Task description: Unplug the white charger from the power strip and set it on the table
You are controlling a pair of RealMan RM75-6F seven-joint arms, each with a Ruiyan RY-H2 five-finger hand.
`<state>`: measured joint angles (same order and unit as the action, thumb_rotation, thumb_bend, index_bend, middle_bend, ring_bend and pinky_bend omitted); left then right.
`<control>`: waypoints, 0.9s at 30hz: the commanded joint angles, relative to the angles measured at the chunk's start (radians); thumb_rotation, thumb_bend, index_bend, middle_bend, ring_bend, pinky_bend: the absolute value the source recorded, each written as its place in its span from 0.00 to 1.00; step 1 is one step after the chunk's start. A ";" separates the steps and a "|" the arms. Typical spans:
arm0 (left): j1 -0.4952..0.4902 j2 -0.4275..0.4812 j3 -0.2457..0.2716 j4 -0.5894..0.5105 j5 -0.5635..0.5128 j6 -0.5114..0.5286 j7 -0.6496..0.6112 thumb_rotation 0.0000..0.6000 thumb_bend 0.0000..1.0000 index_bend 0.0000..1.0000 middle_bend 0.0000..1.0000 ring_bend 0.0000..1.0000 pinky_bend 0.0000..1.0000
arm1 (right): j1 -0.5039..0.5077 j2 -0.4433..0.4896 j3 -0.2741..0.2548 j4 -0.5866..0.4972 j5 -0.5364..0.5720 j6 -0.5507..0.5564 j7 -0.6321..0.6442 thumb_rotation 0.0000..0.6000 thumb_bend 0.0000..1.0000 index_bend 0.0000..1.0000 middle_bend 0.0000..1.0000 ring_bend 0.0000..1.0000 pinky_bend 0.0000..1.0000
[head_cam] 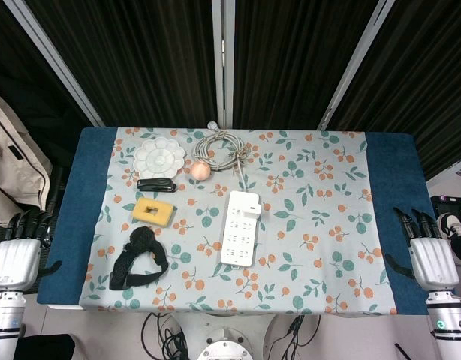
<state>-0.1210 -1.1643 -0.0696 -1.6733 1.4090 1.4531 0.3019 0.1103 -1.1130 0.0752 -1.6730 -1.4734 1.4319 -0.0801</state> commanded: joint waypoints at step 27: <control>-0.371 -0.093 -0.019 -0.055 0.267 -0.367 0.012 1.00 0.15 0.27 0.25 0.13 0.13 | 0.380 0.030 0.113 -0.143 -0.021 -0.428 -0.055 1.00 0.21 0.03 0.17 0.05 0.11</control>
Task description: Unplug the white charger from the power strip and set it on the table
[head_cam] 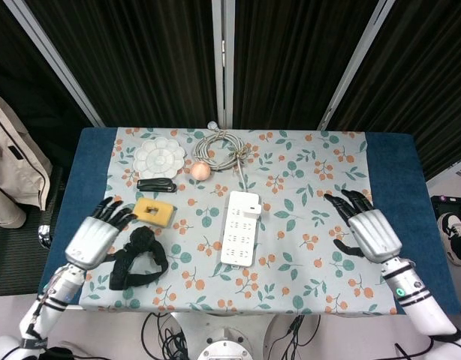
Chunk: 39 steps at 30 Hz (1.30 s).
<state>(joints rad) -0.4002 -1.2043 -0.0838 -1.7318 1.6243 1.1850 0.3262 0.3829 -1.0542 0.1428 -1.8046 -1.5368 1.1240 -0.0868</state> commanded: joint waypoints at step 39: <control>-0.464 -0.571 0.053 0.503 0.070 -0.288 -0.242 1.00 0.16 0.26 0.25 0.17 0.18 | 0.529 -0.585 0.019 0.529 0.333 -0.386 -0.287 1.00 0.24 0.07 0.23 0.11 0.19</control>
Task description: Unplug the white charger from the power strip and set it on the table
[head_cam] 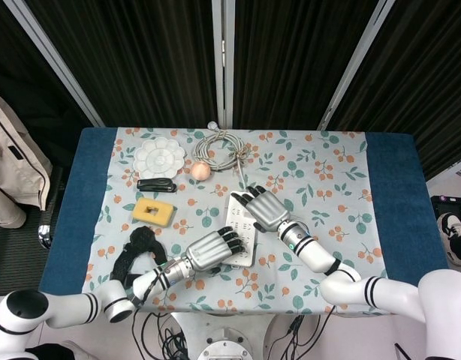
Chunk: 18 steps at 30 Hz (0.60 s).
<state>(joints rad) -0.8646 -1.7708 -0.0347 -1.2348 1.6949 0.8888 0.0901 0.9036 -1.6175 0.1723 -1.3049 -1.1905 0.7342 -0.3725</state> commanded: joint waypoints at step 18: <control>-0.016 -0.033 0.029 0.059 -0.009 0.042 -0.063 1.00 0.17 0.26 0.25 0.17 0.18 | 0.005 -0.101 -0.038 0.165 -0.121 0.071 0.104 1.00 0.30 0.45 0.46 0.33 0.33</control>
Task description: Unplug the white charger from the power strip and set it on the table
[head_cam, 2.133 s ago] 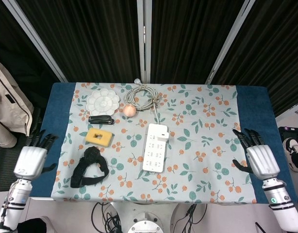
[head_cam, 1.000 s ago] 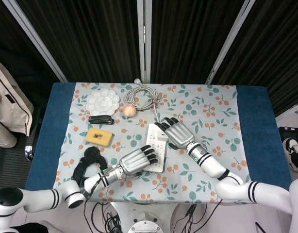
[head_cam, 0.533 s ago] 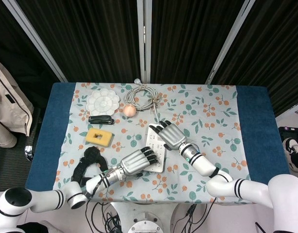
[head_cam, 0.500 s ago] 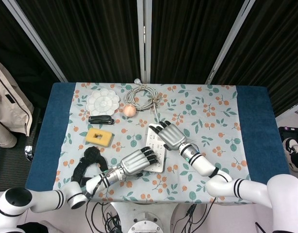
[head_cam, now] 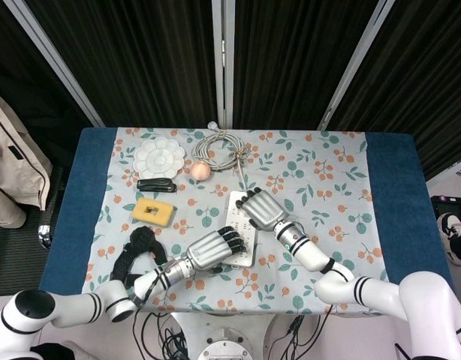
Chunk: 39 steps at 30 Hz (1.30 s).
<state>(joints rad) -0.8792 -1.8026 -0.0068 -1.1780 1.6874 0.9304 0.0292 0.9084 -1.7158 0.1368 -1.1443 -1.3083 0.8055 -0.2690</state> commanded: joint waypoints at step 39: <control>-0.036 0.005 0.010 -0.001 -0.066 -0.052 -0.072 1.00 0.17 0.26 0.25 0.17 0.18 | -0.035 0.039 -0.031 0.021 -0.104 0.067 0.121 1.00 0.52 0.92 0.71 0.56 0.44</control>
<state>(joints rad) -0.9140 -1.7987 0.0035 -1.1785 1.6218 0.8796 -0.0437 0.8741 -1.6776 0.1067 -1.1239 -1.4109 0.8723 -0.1501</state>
